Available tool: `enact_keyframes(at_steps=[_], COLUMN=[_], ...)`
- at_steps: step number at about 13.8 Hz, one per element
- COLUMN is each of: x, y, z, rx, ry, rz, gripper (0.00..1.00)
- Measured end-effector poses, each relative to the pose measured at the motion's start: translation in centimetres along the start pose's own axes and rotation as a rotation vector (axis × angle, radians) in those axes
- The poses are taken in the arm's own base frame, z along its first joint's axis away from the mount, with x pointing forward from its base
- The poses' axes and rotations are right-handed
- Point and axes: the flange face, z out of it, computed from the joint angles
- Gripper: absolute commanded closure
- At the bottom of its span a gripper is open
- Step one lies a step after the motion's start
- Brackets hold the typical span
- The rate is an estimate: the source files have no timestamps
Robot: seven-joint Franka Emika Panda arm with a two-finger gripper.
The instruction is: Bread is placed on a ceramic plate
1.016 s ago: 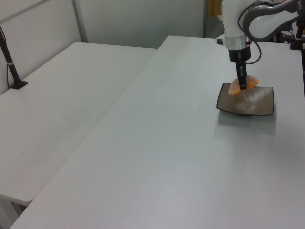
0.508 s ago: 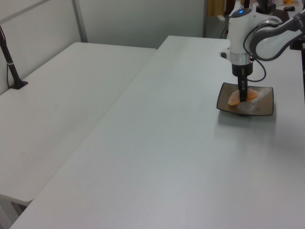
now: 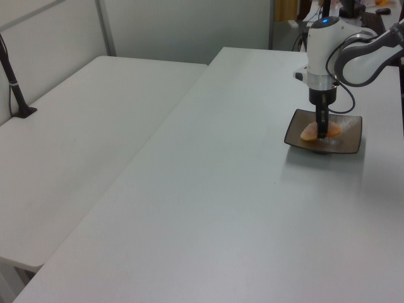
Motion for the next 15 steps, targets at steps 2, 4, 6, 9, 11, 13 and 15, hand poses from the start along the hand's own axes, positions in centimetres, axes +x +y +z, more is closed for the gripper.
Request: enact_keyframes(at_steps=[2,4,6,9,11,13,15], x=[-0.1,-0.2,-0.2,-0.2,-0.2,0.1,1.0], y=[-0.1,-0.1,-0.1,-0.1,-0.1,0.1,0.5], z=[0.2,0.4,0.4,0.4,0.4,-0.4,-3.2], rx=[0.001,0.002,0.002,0.002,0.002,-0.002,-0.012], ry=[-0.005,-0.008,-0.008,-0.008,-0.008,0.009,0.048], rz=[-0.001,-0.001,-0.001,-0.001,-0.001,0.011,0.070], gripper=[0.30,0.04,0.00,0.00,0.00,0.00,0.00])
